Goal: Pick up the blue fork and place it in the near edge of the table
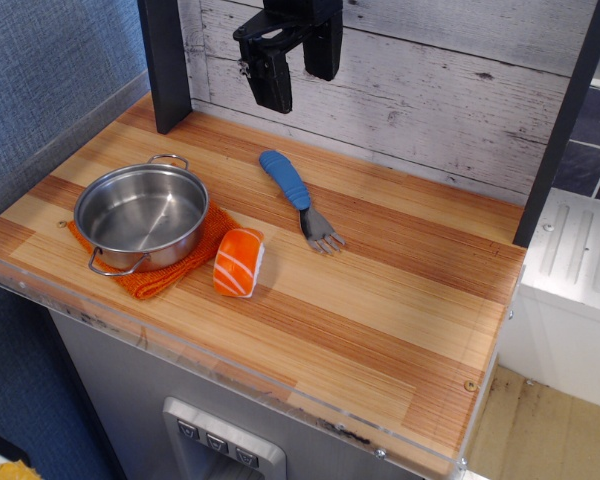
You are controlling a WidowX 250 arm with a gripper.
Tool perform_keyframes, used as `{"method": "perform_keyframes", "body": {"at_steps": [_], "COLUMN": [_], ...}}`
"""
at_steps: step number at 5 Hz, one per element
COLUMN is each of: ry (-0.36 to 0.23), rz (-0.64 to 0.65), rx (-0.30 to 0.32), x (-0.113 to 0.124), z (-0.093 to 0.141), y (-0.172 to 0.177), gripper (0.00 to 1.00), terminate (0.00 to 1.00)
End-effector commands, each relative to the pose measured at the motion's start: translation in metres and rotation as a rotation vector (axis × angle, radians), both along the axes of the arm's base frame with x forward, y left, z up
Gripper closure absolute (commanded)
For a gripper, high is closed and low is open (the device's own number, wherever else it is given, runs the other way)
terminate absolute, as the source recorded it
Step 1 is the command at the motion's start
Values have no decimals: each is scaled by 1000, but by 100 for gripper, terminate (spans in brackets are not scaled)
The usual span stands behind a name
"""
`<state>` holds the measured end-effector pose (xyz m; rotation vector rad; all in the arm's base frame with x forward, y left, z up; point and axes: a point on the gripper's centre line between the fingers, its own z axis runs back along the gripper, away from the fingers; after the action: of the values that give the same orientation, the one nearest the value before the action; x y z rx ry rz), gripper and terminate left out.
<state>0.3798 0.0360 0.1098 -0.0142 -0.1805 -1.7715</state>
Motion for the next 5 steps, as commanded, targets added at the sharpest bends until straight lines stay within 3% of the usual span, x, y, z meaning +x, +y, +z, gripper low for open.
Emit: {"method": "perform_keyframes", "body": {"at_steps": [1,3,4,5], "ry": [0,56,60,40], "rz": [0,-393,-490,-505], "rx": [0,192,270,276], "x": [0,-5,-8,-9], "z": [0,-13,-22,-32], "y": [0,-7,-10,-12], "gripper": [0,0,0,0], "terminate": [0,0,0,0]}}
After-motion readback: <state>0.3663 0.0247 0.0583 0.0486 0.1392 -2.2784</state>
